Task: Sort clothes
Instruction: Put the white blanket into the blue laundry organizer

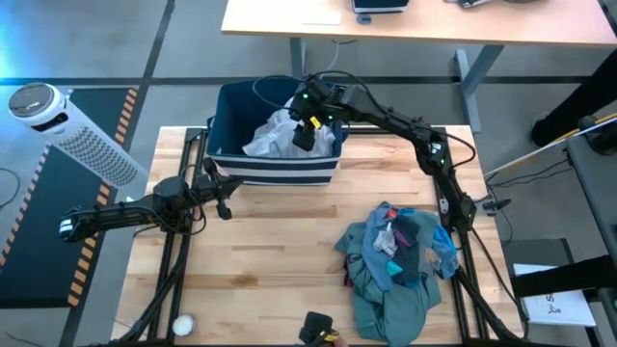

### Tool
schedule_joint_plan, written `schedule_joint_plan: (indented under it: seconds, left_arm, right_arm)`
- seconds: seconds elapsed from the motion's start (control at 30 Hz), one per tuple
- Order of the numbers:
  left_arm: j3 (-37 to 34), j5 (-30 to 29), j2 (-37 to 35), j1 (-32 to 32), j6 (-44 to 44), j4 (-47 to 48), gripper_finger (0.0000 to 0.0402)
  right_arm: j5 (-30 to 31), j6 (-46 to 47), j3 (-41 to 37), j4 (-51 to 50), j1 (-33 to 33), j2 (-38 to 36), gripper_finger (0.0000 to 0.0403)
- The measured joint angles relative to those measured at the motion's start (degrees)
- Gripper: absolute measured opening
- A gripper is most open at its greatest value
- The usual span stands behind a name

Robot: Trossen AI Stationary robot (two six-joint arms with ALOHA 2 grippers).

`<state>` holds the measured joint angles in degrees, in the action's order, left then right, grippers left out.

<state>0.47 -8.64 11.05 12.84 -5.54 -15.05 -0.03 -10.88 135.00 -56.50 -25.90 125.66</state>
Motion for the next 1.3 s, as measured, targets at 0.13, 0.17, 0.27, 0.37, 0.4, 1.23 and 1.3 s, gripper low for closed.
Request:
schedule_joint_plan:
  seconds: [0.13, 0.17, 0.27, 0.37, 0.4, 1.23, 1.3]
  left_arm:
    - [0.0, 0.0, 0.0, 0.0, 0.0, -0.1, 0.0]
    - [0.0, 0.0, 0.1, 0.0, 0.0, -0.2, 0.0]
    - [0.0, 0.0, 0.1, 0.0, 0.0, -0.4, 0.0]
    - [0.0, 0.0, 0.1, 0.0, 0.0, -0.5, 0.0]
    - [0.0, 0.0, 0.1, 0.0, 0.0, -0.6, 0.0]
    - [0.0, 0.0, 0.9, 0.0, 0.0, -1.4, 0.0]
    - [0.0, 0.0, 1.0, 0.0, 0.0, -1.6, 0.0]
  right_arm:
    - [0.0, 0.0, 0.0, -0.3, 0.1, -1.7, 0.025]
    - [0.0, 0.0, 0.0, -0.2, 0.1, -2.0, 0.0253]
    - [0.0, -0.5, 0.0, 0.3, 0.1, -2.7, 0.0243]
    - [0.0, -1.6, 0.0, 1.0, -0.5, -2.2, 0.0199]
    - [0.0, -2.0, 0.0, 1.8, -0.8, -1.9, 0.0178]
    - [-8.0, -5.6, 0.0, 0.3, -6.4, 12.2, 0.0]
    - [-8.2, -5.6, 0.0, -0.8, -6.5, 12.7, 0.0]
